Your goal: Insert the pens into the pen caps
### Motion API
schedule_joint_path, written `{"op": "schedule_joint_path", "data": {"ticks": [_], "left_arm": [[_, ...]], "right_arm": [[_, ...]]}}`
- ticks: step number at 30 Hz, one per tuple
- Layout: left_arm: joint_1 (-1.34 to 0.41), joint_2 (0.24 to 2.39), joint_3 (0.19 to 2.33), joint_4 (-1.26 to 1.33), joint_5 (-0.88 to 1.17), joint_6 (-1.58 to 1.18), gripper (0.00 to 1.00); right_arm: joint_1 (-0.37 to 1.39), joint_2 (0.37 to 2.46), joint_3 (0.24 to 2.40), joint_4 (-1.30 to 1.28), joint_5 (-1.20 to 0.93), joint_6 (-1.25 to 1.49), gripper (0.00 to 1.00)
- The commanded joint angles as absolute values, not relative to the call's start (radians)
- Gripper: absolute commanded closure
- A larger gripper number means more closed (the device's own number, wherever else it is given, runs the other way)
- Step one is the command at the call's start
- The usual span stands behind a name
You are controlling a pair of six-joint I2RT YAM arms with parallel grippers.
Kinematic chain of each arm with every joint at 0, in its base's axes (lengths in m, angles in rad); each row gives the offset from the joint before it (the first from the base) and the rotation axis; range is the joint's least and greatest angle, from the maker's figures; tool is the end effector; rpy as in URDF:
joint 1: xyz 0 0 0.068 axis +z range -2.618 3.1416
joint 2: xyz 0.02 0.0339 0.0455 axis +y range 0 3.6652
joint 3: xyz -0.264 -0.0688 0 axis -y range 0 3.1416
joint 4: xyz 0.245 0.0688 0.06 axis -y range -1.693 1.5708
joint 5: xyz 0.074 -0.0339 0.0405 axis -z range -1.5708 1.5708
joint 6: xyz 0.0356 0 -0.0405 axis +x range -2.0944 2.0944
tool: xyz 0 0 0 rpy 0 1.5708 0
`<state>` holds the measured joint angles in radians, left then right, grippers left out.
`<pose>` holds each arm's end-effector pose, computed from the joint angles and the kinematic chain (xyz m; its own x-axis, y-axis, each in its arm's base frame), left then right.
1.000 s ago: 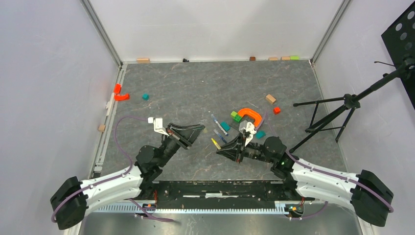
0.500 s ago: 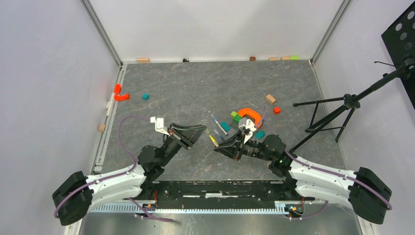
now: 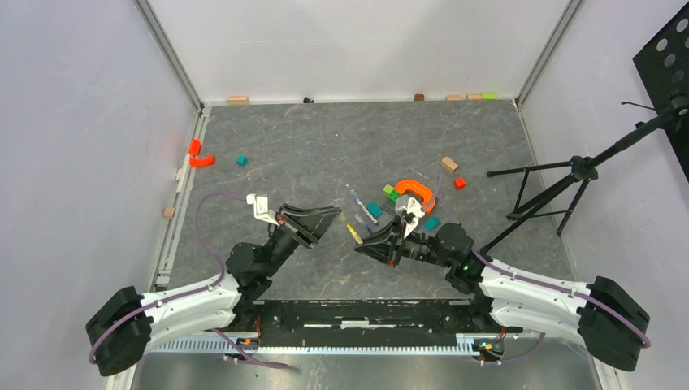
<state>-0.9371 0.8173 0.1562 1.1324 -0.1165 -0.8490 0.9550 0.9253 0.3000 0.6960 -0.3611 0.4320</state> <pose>0.1022 -0.1322 0.2526 -0.3771 -0.7458 -0.5491 0.6901 0.1691 -0.7037 0.1064 0.1721 0.2372 -0.3679 0.1582 -0.9163 -0.8955 0.2053 0.3950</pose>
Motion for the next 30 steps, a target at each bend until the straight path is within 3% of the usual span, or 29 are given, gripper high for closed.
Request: {"op": "schedule_joint_path", "data": {"ticks": [1, 30], "left_arm": [[-0.931, 0.816, 0.149, 1.194, -0.098, -0.874, 0.98], [-0.930, 0.850, 0.135, 1.225, -0.078, -0.896, 0.98]], "right_arm": [[0.961, 0.929, 0.344, 0.744, -0.354, 0.439, 1.00], [0.968, 0.936, 0.367, 0.734, -0.342, 0.440, 1.00]]}}
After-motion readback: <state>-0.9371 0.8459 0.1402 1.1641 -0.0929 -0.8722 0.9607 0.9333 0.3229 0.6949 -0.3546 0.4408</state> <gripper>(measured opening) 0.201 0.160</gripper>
